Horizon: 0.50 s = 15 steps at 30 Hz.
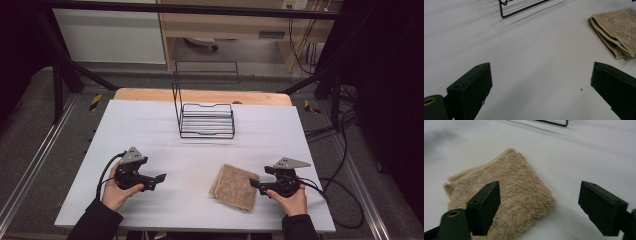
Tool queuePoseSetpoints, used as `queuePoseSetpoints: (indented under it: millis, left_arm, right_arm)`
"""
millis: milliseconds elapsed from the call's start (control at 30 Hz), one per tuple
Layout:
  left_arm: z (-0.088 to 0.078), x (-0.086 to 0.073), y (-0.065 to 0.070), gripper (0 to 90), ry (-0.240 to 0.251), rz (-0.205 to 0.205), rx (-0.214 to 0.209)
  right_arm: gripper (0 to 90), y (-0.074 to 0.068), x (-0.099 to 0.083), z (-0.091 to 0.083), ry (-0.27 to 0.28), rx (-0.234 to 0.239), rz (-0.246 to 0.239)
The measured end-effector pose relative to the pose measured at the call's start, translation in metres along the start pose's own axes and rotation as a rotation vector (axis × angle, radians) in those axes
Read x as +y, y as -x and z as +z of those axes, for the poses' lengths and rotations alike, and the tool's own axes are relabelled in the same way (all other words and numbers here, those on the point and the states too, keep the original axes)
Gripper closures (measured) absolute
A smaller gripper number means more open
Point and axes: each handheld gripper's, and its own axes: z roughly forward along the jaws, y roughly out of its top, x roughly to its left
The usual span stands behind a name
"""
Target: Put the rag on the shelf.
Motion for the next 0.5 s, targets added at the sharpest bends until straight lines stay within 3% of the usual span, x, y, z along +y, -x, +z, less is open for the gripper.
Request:
queuePoseSetpoints:
  millis: [33,200,500]
  left_arm:
    - [0.003,0.003,0.004,3.5,-0.003,0.005,-0.007]
    - [0.022,0.018,0.024,4.5,-0.022,0.035,-0.035]
    - [0.070,0.049,0.061,10.4,-0.046,0.060,-0.062]
  right_arm:
    - [14.1,0.006,-0.002,0.000,-0.010,-0.023,0.008]
    - [9.5,0.013,-0.004,-0.001,-0.012,-0.044,0.019]
    - [5.2,0.014,-0.006,0.000,-0.024,-0.050,0.023]
